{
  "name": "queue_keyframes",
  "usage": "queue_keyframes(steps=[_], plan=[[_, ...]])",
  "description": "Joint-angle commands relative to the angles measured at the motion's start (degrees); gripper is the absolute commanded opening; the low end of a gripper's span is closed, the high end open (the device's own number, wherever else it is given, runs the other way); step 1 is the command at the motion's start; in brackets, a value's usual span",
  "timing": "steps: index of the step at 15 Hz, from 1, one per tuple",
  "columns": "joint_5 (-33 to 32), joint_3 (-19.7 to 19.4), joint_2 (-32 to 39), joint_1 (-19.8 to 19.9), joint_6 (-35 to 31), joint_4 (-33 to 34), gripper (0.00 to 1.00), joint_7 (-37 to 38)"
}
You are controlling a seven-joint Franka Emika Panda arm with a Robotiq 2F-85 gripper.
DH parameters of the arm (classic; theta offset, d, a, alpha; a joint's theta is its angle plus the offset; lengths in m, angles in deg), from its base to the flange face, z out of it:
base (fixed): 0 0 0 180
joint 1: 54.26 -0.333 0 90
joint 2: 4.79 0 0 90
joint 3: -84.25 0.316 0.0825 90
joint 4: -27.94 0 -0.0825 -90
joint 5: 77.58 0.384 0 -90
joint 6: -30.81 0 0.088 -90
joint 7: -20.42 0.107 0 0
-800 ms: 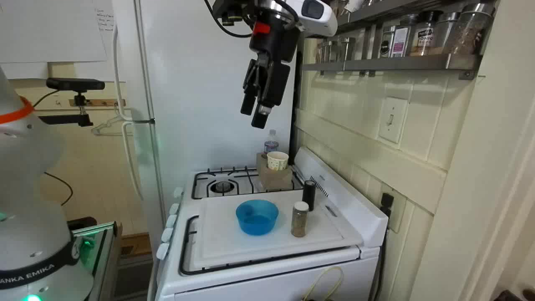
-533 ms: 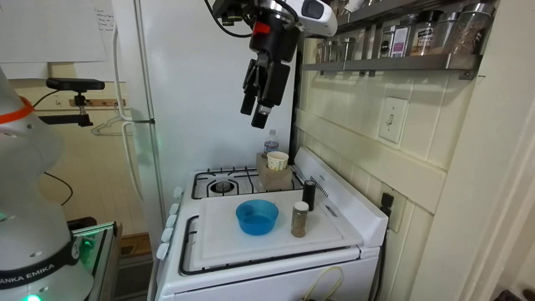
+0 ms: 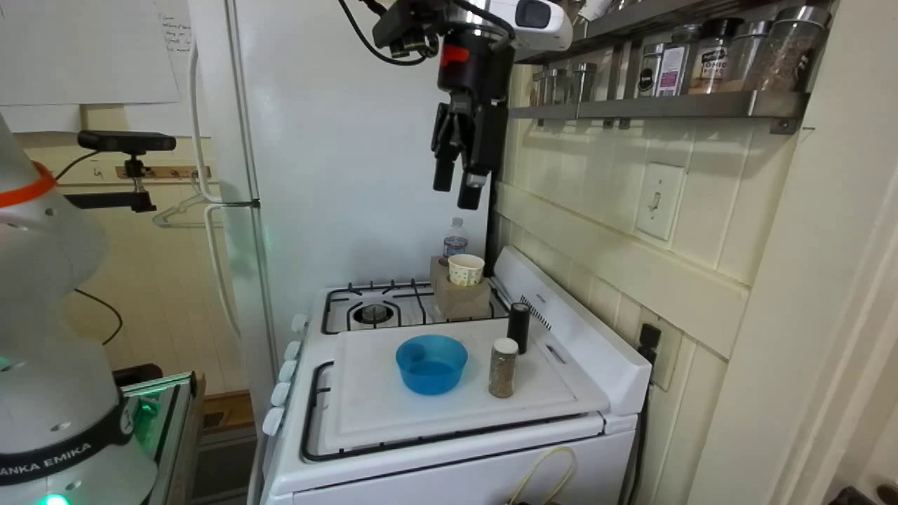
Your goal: Flip the switch on the wall
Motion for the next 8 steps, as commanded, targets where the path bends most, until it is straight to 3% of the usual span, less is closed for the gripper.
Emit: queue_keyframes(steps=[1, 4, 8], plan=[[1.34, 2.25, -4.06, -0.93, -13.32, -6.56, 1.0, 2.18], [0.1, 3.37, -5.14, -0.82, -26.73, -10.82, 1.0, 3.79], [0.09, 3.71, -6.02, -0.66, -38.65, -15.28, 1.0, 6.03]])
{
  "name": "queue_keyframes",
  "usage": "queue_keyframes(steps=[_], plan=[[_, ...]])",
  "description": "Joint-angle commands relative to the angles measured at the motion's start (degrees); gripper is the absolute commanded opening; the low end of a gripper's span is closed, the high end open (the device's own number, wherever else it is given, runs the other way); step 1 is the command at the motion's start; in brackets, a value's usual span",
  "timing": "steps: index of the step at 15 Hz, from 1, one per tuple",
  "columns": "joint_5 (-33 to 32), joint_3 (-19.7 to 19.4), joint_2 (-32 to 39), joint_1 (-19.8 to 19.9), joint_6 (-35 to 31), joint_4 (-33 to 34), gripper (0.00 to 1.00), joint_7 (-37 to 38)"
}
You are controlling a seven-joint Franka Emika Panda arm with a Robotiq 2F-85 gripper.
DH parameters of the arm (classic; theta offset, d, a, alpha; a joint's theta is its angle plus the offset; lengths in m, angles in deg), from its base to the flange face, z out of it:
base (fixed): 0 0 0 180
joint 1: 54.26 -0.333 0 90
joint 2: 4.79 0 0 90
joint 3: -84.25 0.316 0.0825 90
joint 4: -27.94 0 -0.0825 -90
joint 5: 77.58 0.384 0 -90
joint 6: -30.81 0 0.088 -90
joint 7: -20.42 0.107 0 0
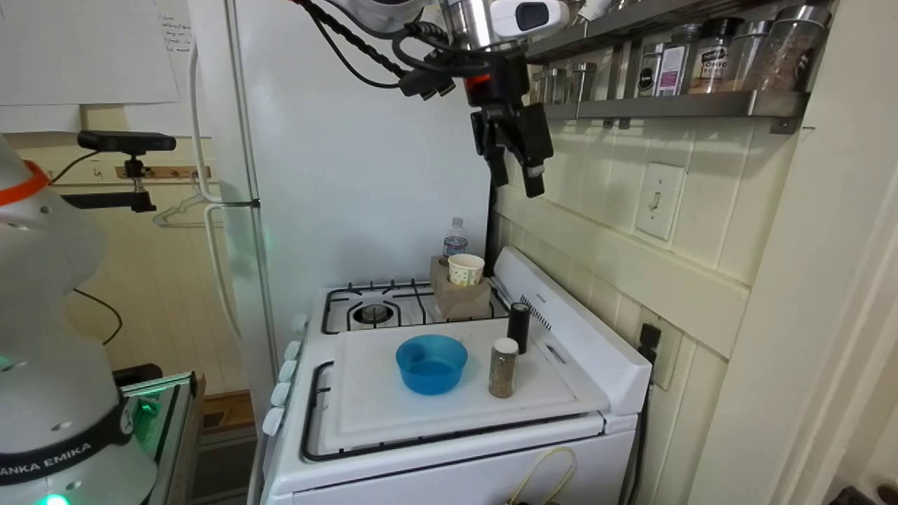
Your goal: Flip the switch on the wall
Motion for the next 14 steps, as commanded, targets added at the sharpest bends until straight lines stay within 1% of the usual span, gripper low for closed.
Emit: queue_keyframes(steps=[1, 2, 3, 4, 7, 14], plan=[[0.75, 0.13, -3.01, -0.24, -9.92, -6.16, 1.0, 0.96], [1.27, 0.01, -3.43, -0.47, -12.61, -7.15, 1.0, 0.02], [3.22, -0.41, -3.87, -1.11, -11.26, -7.42, 1.0, -1.77], [0.8, 0.01, -1.1, -0.2, -9.84, -4.18, 1.0, 0.05], [1.69, -0.01, -2.15, -0.6, -10.1, -5.29, 1.0, -0.65], [1.75, -0.03, -2.45, -0.63, -10.1, -5.42, 1.0, -0.7]])
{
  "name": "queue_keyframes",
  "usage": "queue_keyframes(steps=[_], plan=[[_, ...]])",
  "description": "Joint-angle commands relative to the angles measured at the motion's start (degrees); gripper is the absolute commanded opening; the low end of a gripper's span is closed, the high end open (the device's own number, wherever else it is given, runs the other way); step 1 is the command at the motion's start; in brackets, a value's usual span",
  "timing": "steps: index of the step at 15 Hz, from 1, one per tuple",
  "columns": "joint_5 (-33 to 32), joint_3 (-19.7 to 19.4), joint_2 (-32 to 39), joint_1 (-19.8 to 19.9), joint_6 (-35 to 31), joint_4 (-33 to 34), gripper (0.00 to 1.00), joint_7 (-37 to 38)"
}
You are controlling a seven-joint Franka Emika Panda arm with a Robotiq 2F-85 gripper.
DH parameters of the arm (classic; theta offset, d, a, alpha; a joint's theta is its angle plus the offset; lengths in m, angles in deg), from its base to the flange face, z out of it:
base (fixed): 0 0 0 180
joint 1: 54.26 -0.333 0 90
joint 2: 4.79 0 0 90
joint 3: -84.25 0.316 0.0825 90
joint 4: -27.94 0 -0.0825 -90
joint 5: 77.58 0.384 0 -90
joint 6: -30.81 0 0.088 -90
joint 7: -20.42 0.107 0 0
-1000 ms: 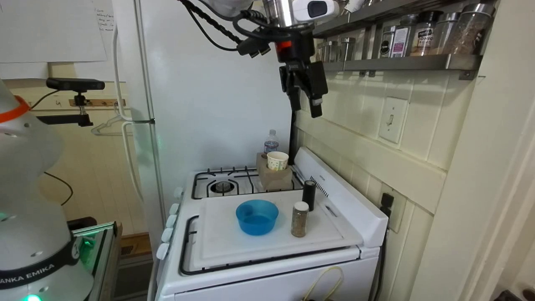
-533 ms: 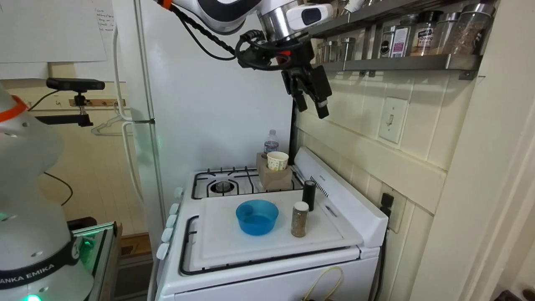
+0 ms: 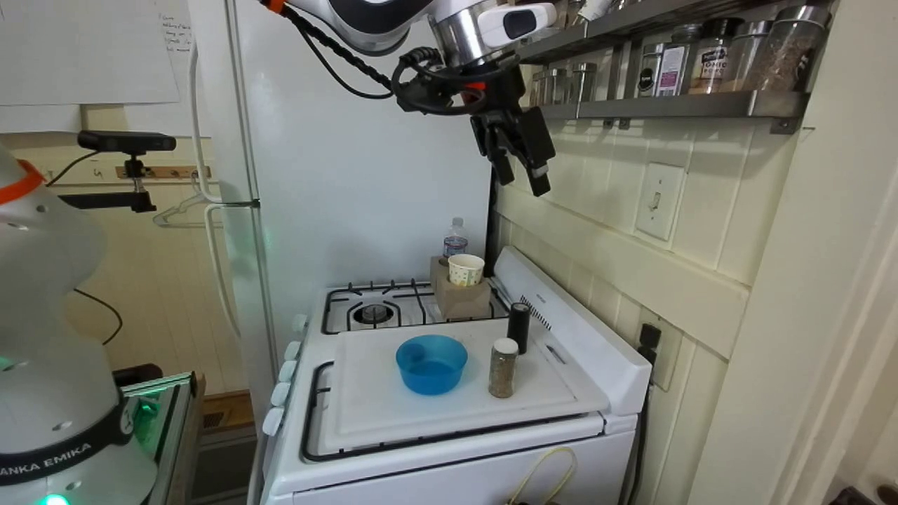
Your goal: Flip the switch on the wall
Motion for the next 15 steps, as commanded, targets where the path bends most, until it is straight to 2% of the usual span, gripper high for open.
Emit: queue_keyframes(steps=[1, 7, 11, 15], plan=[[0.1, -0.01, 0.21, -0.08, 0.26, 0.29, 1.0, 0.04], [-0.6, 1.39, 3.14, -0.03, -3.17, 1.76, 1.0, 4.47], [-0.06, 1.97, 5.54, 0.05, -9.54, 2.67, 1.0, 7.86], [0.66, 1.36, 10.01, 0.03, -14.11, 5.44, 1.0, 6.93]])
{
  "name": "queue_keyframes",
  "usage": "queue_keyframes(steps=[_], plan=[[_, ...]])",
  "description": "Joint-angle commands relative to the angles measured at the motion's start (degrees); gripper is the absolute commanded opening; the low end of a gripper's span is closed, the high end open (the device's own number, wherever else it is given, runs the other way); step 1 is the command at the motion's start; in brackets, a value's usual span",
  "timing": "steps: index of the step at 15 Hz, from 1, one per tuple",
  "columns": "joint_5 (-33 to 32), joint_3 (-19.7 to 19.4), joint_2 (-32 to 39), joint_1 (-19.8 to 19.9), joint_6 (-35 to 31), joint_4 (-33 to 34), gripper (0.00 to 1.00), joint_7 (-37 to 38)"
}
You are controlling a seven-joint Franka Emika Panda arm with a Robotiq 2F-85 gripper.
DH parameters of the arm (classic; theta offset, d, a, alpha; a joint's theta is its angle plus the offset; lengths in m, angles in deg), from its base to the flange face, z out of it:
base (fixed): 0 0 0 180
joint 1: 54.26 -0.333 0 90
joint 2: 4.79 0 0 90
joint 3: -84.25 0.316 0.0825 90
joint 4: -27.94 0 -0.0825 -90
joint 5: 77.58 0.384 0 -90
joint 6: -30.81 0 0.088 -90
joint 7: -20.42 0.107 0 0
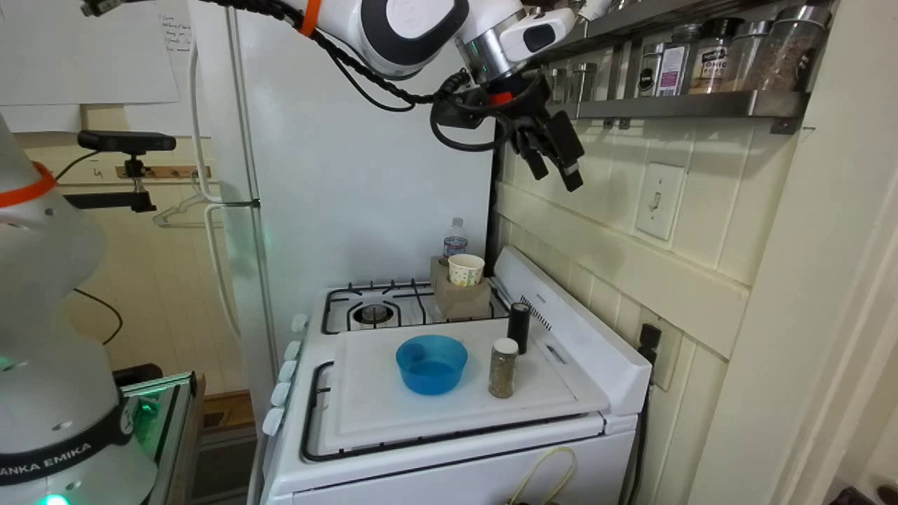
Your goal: Flip the switch on the wall
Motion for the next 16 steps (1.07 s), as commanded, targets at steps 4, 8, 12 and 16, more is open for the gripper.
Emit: queue_keyframes(steps=[4, 8, 12, 16], plan=[[2.77, -0.33, 8.66, -0.33, -6.74, 6.01, 1.0, -1.38], [3.1, 0.17, 13.85, -0.11, -10.17, 10.29, 1.0, -0.82], [2.96, 0.3, 18.35, 0.31, -10.99, 14.61, 1.0, -0.21], [3.96, 1.01, 21.59, 0.15, -10.21, 18.78, 1.0, -0.14]])
